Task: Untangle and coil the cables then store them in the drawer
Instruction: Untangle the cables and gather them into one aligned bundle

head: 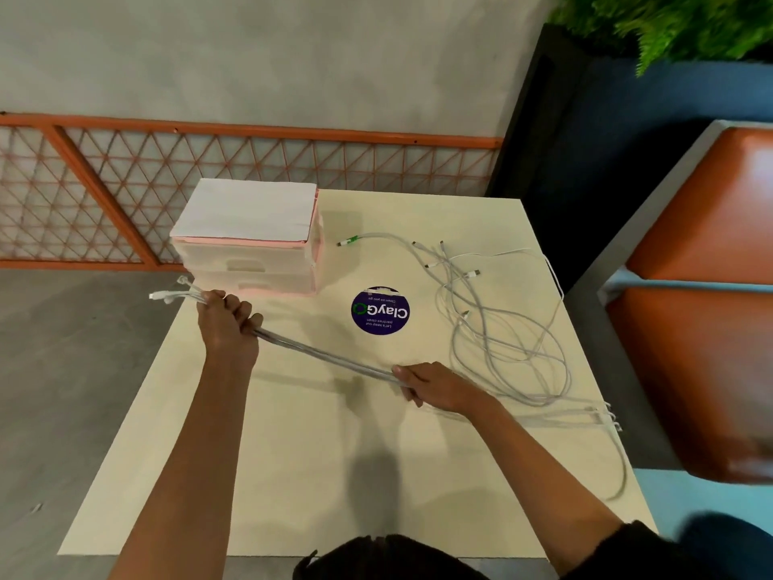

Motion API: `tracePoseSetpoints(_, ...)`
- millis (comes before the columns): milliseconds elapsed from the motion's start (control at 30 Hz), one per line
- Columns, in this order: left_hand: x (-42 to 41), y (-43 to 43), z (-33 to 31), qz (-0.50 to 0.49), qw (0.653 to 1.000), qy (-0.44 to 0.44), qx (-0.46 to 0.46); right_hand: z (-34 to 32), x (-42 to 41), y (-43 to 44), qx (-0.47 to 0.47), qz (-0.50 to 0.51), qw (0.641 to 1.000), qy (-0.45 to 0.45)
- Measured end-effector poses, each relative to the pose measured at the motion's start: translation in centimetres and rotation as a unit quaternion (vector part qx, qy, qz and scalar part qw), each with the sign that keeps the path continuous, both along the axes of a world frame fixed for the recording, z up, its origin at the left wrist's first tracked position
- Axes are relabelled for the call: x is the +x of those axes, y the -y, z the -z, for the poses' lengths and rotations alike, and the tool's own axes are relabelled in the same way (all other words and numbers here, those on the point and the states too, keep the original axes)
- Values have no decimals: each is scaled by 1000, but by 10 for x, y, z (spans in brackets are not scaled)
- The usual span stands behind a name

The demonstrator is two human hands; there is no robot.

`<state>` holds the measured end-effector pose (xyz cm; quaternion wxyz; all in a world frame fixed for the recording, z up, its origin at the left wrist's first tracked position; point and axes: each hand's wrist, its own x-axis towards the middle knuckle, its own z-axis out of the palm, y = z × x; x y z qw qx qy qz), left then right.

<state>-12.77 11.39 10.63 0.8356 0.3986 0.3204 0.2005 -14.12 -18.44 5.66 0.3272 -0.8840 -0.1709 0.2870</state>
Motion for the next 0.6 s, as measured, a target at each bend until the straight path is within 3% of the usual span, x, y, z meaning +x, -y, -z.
tracePoseSetpoints(200, 1, 7, 4, -18, 997, -52, 59, 29, 9, 58, -113, 41, 989, 90)
tracePoseSetpoints(267, 1, 7, 4, -23, 993, -70, 89, 35, 6, 82, -201, 112, 961, 156)
tracePoseSetpoints(367, 3, 8, 7, 0, 987, -87, 136, 30, -4, 118, -219, 275, 903, 245)
tracePoseSetpoints(500, 4, 29, 19, 108, 959, -83, 250, 4, -7, 130, -236, 457, 844, 154)
tracePoseSetpoints(600, 3, 42, 26, 238, 904, -49, 353, -7, -1, 133, -225, 536, 810, 82)
